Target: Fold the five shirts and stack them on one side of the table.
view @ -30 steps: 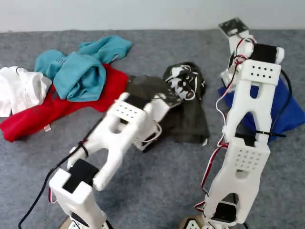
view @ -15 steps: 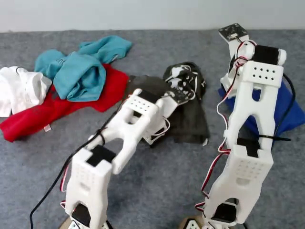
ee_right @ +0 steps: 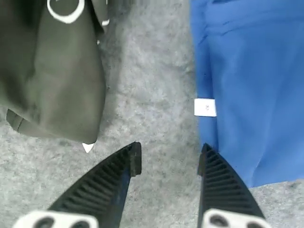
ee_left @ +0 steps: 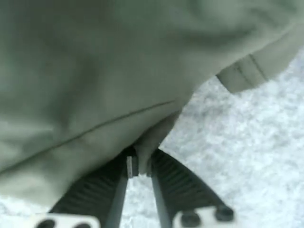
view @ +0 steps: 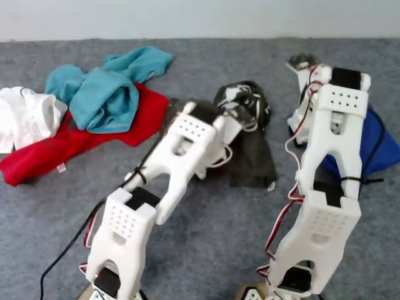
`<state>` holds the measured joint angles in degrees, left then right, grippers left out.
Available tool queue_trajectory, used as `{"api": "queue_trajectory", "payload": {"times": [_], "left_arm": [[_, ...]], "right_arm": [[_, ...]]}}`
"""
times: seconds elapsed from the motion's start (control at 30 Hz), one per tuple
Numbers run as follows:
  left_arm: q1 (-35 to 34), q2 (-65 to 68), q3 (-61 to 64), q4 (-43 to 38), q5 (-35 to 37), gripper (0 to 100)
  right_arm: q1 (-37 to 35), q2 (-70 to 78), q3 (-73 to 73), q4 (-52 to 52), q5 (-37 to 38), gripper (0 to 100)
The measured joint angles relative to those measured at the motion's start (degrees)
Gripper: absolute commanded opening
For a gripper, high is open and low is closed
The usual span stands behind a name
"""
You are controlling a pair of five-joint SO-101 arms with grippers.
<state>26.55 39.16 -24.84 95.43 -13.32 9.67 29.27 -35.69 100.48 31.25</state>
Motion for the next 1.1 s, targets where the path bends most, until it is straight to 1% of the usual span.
{"api": "queue_trajectory", "payload": {"times": [0.17,0.27,0.43,0.53,0.7,0.77,0.93,1.1], "left_arm": [[-0.4,0.0,-2.5,2.8,-0.2,2],[-2.4,-0.2,-2.5,3.3,-0.2,2],[-8.1,-5.7,-2.5,3.5,-0.2,2],[-12.6,-11.6,-2.5,3.5,-0.2,2],[-19.0,-18.1,-2.5,3.8,-0.2,2],[-21.2,-19.7,-2.5,3.9,-0.2,2],[-25.6,-21.1,-2.5,3.9,-0.2,2],[-29.9,-21.1,-2.5,3.9,-0.2,2]], "right_arm": [[0.0,-0.1,1.1,0.0,0.0,19.4],[0.0,-0.1,3.8,0.0,0.0,19.4],[-0.2,-0.4,9.8,0.0,-0.2,19.4],[-2.1,-2.5,13.9,0.0,-0.2,19.4],[-8.0,-8.7,20.0,0.0,-0.4,19.4],[-11.2,-11.4,23.3,0.0,-1.8,19.4],[-23.4,-17.5,34.3,-2.1,-3.6,19.4],[-35.7,-21.5,44.1,-8.4,-3.8,19.4]]}}
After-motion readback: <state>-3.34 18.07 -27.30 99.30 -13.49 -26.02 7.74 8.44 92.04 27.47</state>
